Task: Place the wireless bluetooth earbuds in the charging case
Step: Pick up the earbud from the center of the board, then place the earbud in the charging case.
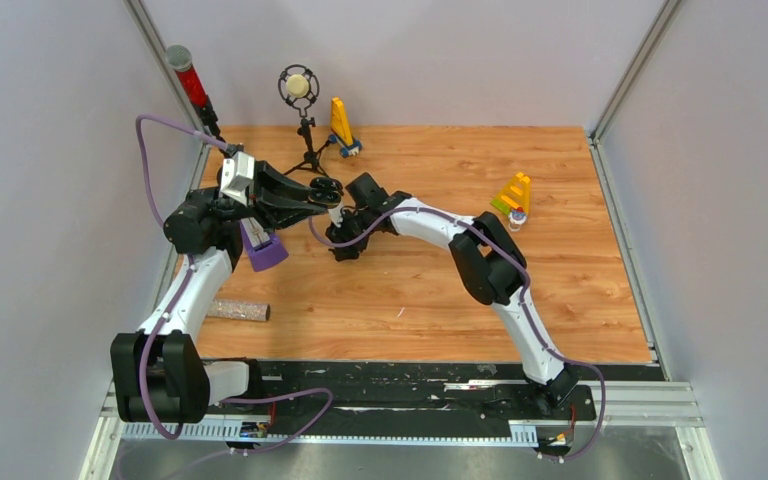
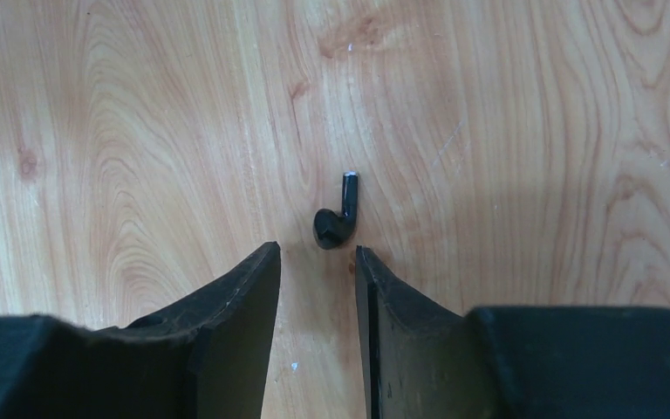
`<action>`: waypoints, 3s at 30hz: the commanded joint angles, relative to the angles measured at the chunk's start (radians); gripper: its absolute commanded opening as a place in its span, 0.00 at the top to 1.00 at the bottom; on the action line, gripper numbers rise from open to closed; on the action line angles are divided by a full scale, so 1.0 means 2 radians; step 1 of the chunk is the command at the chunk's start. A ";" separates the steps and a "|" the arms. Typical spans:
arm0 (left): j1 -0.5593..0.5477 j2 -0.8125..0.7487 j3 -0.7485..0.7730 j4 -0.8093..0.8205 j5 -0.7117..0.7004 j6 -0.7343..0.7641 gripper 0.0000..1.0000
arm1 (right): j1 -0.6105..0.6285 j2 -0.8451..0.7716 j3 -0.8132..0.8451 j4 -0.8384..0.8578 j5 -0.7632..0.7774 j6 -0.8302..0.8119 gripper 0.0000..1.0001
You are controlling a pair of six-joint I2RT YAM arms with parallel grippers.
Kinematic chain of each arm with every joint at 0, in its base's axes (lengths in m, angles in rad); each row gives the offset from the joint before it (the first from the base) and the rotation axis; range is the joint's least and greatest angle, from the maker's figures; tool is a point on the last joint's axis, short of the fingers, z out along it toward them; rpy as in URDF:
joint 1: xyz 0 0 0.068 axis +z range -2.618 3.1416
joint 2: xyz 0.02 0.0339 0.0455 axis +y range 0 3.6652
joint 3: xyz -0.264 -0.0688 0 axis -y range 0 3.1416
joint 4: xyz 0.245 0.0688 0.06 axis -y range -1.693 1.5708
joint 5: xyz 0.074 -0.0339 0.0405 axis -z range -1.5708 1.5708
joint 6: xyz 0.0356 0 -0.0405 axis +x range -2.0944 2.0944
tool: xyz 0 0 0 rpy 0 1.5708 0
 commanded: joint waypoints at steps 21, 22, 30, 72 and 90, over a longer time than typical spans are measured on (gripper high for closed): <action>0.020 -0.017 0.001 0.033 -0.010 0.002 1.00 | 0.038 -0.002 -0.037 0.060 0.129 0.078 0.74; 0.020 -0.017 0.001 0.033 -0.010 0.002 1.00 | 0.038 -0.001 -0.038 0.061 0.132 0.081 0.73; 0.020 -0.018 0.000 0.033 -0.010 0.002 1.00 | 0.039 -0.005 -0.046 0.069 0.150 0.087 0.75; -0.057 0.048 -0.036 -0.109 -0.063 0.118 1.00 | -0.050 -0.376 0.081 -0.243 0.221 -0.376 0.78; -0.074 0.057 -0.041 -0.213 -0.124 0.198 1.00 | 0.090 -0.345 0.104 -0.336 0.325 -0.472 0.78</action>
